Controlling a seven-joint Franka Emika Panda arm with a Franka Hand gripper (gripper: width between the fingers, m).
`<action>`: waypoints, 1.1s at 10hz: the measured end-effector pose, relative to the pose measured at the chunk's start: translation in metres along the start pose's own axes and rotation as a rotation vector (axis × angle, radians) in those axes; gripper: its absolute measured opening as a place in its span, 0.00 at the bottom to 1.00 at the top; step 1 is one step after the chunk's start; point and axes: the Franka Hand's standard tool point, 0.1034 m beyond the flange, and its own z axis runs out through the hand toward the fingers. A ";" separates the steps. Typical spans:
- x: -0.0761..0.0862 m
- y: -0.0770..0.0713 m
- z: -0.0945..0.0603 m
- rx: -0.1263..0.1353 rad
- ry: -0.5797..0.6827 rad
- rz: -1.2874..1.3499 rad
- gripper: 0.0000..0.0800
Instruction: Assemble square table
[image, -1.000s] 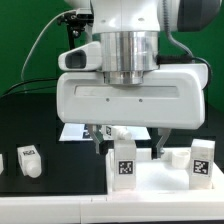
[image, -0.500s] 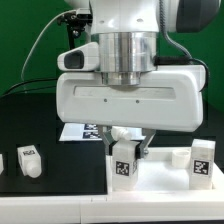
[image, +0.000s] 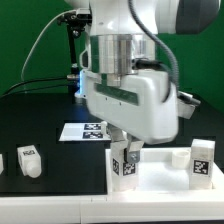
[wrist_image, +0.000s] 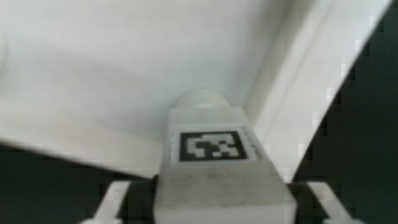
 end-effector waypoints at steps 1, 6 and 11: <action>0.000 0.000 0.000 0.004 -0.014 0.124 0.36; -0.002 0.000 0.000 0.007 -0.017 0.175 0.66; -0.003 0.000 0.001 0.032 0.001 -0.504 0.81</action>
Offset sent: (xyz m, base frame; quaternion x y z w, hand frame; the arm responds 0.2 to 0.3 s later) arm 0.0000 0.0000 0.0000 0.0000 0.0000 0.1296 0.9916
